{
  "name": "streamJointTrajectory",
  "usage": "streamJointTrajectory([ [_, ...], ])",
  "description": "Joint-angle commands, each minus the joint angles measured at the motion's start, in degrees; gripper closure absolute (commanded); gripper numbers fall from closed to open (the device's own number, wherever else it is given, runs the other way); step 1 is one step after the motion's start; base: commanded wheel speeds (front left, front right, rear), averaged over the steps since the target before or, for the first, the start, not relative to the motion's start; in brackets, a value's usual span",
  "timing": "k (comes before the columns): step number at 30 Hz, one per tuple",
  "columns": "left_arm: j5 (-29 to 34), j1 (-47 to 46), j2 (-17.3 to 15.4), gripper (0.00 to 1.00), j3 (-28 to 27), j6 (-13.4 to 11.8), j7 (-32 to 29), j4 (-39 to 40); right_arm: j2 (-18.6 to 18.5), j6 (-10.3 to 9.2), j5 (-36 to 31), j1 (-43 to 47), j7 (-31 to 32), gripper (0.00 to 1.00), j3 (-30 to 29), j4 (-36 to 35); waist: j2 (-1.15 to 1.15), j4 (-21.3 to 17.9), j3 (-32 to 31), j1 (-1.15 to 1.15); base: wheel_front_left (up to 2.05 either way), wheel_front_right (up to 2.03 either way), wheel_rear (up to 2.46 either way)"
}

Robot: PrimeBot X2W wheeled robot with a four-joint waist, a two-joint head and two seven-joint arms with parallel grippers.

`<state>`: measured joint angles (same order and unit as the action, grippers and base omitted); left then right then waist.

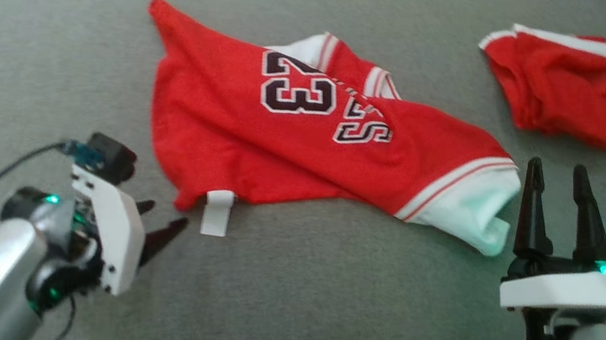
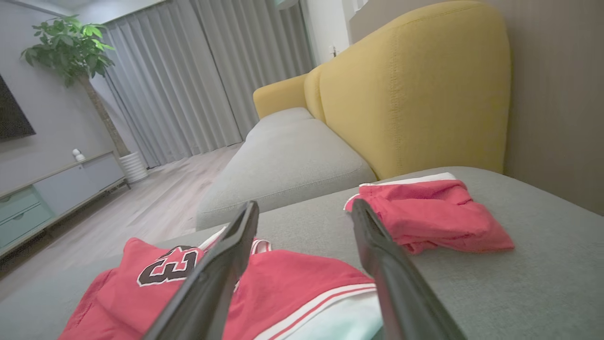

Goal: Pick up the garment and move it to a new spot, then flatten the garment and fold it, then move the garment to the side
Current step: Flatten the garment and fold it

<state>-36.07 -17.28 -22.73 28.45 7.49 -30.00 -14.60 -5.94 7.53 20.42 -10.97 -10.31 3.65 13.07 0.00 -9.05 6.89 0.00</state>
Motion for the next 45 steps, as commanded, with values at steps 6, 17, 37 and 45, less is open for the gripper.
streamJointTrajectory([
  [6, -5.4, -10.1, -5.8, 0.0, 4.0, 0.0, -2.3, -4.0, 0.9, -0.04, 1.0, -3.4, -1.9, 0.0, 2.4, 0.2, 0.0, -4.6, 2.8, 0.0, 0.0, 0.0, 0.0],
  [17, -9.3, -16.1, -6.4, 1.0, 11.0, 0.0, 0.5, -13.3, 0.6, -0.04, 1.3, -4.1, -3.1, 0.0, 2.3, 1.9, 0.0, -5.2, 2.5, 0.0, 0.0, 0.0, 0.0],
  [37, -3.7, -21.0, -17.6, 1.0, 26.5, 0.0, 0.4, -9.3, -1.3, -0.04, 0.4, -2.5, 0.3, 0.0, 2.5, 1.0, 0.0, 5.8, -2.5, 0.0, 0.0, 0.0, 0.0],
  [45, -1.6, -14.9, -19.1, 0.2, 28.5, -3.3, 4.4, -9.0, -1.8, -0.04, 0.0, -1.3, 2.5, 0.0, 1.4, 0.1, 0.0, 7.3, -3.3, 0.0, 0.0, 0.0, 0.0],
])
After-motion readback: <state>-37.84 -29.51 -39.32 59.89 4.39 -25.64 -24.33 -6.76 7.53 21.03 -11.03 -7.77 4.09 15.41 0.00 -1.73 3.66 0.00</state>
